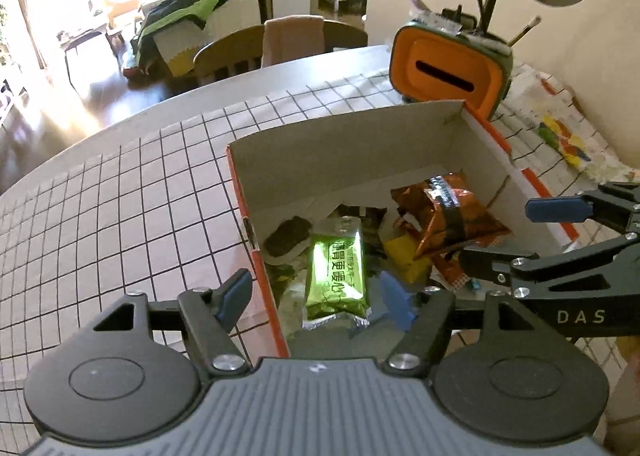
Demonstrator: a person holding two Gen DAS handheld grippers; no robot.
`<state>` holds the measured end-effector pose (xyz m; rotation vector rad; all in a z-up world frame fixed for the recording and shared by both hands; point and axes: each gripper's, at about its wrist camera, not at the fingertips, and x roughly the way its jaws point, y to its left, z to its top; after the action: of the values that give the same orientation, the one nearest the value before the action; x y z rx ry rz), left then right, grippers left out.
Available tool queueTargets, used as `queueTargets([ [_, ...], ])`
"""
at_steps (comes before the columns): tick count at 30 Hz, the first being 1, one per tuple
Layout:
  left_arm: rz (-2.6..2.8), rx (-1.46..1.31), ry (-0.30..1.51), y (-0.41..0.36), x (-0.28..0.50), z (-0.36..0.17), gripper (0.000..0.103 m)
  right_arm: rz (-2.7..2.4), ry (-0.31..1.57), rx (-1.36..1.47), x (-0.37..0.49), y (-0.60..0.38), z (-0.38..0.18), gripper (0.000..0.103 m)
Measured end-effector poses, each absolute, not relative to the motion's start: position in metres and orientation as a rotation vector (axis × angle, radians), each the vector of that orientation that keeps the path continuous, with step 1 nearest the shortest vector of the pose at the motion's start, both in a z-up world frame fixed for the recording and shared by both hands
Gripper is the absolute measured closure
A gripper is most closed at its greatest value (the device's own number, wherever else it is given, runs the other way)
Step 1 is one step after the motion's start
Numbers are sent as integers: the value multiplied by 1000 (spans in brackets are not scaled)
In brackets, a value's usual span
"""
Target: Organize snacks
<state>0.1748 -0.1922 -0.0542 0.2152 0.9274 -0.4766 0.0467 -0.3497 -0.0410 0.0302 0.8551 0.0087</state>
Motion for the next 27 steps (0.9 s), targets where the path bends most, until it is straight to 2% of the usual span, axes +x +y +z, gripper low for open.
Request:
queueTargets([
  [3, -490, 201, 918, -181, 170, -49, 31, 14, 834, 37, 37, -341, -32, 13],
  [8, -512, 176, 889, -165, 159, -36, 27, 35, 790, 16, 21, -322, -16, 8],
  [10, -524, 159, 883, -158, 155, -30, 25, 37, 769, 17, 15, -317, -10, 3],
  [18, -552, 120, 837, -133, 133, -10, 20, 43, 699, 35, -11, -298, 10, 0],
  [27, -542, 103, 771, -109, 109, 8, 19, 50, 612, 92, -41, -286, 22, 0],
])
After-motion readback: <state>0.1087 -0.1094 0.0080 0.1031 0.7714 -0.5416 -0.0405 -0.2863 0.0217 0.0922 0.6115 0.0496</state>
